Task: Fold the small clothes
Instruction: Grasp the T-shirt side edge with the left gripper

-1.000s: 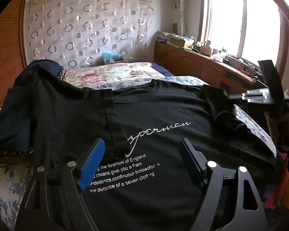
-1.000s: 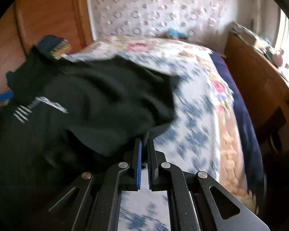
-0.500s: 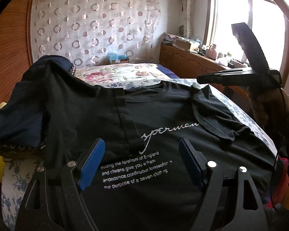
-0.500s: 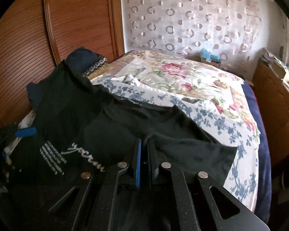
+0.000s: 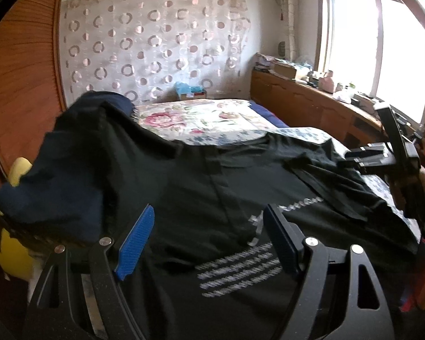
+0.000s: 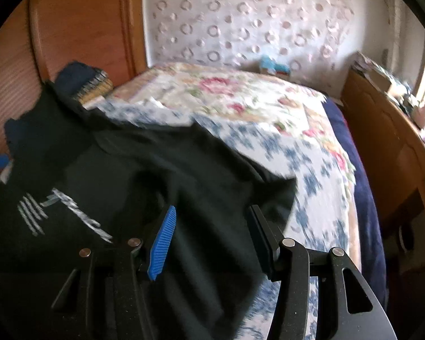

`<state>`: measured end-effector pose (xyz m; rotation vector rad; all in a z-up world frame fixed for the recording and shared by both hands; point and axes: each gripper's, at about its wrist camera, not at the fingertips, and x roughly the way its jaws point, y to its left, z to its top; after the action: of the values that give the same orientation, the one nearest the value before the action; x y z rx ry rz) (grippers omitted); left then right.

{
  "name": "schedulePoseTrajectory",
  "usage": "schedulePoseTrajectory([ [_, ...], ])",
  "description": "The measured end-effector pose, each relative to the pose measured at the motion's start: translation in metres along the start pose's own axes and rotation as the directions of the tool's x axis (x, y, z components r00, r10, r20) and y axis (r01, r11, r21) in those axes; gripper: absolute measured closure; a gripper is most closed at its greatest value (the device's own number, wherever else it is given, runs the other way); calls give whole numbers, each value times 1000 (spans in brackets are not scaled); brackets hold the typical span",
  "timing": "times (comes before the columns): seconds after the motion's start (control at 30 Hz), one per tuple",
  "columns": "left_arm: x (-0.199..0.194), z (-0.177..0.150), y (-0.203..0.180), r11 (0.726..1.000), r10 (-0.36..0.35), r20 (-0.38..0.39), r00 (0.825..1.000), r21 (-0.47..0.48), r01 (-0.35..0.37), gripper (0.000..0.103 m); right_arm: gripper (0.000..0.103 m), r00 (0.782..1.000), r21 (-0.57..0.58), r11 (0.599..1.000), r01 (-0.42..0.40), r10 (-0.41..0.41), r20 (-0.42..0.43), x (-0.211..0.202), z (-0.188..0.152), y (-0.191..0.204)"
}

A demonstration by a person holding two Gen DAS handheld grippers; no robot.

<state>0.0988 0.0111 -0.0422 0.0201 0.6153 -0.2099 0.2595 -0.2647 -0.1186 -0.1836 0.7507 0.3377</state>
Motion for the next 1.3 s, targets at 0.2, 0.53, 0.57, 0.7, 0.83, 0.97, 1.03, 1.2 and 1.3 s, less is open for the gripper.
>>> schedulePoseTrajectory([
  [0.2,7,16,30,999,31,4,999,-22,-31,23,49,998,41,998,39,-37,-45,26,-10,-15],
  [0.53,31,40,65,996,84,-34,996,2,-84,39,47,1000,67,997,24,-23,-20,30,-11,-17],
  [0.57,34,43,68,997,81,-43,996,-3,-81,41,47,1000,67,997,26,-24,-20,28,-13,-19],
  [0.7,46,54,79,994,108,-62,992,-5,-109,43,45,999,69,997,30,-29,-20,24,-17,-25],
  [0.83,57,66,86,990,140,-76,987,12,-140,44,42,999,77,997,30,-29,-23,24,-17,-27],
  [0.97,69,78,92,988,157,-93,983,18,-156,44,41,999,82,996,26,-24,-23,24,-16,-28],
  [1.03,75,83,94,985,175,-102,979,24,-173,44,41,999,81,996,28,-26,-23,24,-16,-28],
  [1.2,87,90,91,977,211,-113,971,61,-205,45,41,999,81,996,28,-26,-23,24,-16,-28],
  [1.3,94,92,92,975,215,-122,969,77,-207,45,41,999,80,996,28,-26,-22,24,-16,-28],
])
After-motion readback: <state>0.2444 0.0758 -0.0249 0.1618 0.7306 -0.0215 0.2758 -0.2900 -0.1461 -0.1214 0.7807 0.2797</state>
